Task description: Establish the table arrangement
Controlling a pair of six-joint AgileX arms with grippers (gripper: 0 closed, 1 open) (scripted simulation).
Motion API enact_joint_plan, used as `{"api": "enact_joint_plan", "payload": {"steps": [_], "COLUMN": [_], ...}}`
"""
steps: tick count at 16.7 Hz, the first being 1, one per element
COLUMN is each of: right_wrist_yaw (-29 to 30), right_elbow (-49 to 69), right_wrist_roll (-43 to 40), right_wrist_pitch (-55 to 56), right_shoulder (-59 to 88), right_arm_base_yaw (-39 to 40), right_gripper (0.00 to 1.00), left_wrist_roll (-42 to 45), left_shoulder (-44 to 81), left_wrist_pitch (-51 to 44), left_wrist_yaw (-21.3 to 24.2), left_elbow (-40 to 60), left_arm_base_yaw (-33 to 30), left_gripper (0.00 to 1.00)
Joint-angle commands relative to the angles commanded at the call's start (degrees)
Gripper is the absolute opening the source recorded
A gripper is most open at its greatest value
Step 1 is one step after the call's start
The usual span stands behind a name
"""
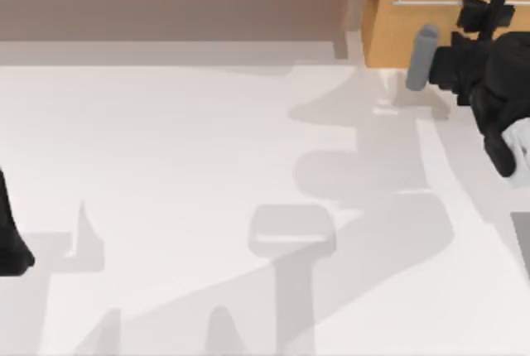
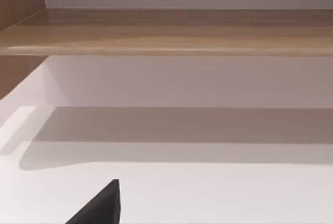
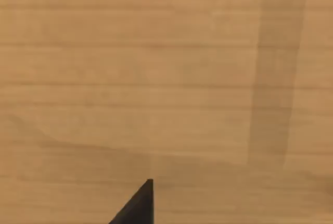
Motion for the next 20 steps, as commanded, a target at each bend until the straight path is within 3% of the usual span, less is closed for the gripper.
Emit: {"api": "enact_joint_plan", "payload": {"steps": [6,20], "right_wrist_yaw": [0.0,1.21], "right_elbow": [0.0,-11.95], "right_wrist_roll": [0.0,0.64], "right_wrist_pitch": [0.0,5.41], "right_shoulder": [0.0,-4.15], "right_arm_base_yaw": [0.0,1.76], "right_gripper": [1.0,1.0], "left_wrist_roll": [0.0,0.0], "left_shoulder": [0.0,0.0], "left_wrist_pitch": [0.0,0.0], "left_wrist_yaw": [0.0,0.0], "left_elbow": [0.0,0.0], "left_arm_base_yaw": [0.0,0.0], "left_gripper": [1.0,1.0]}}
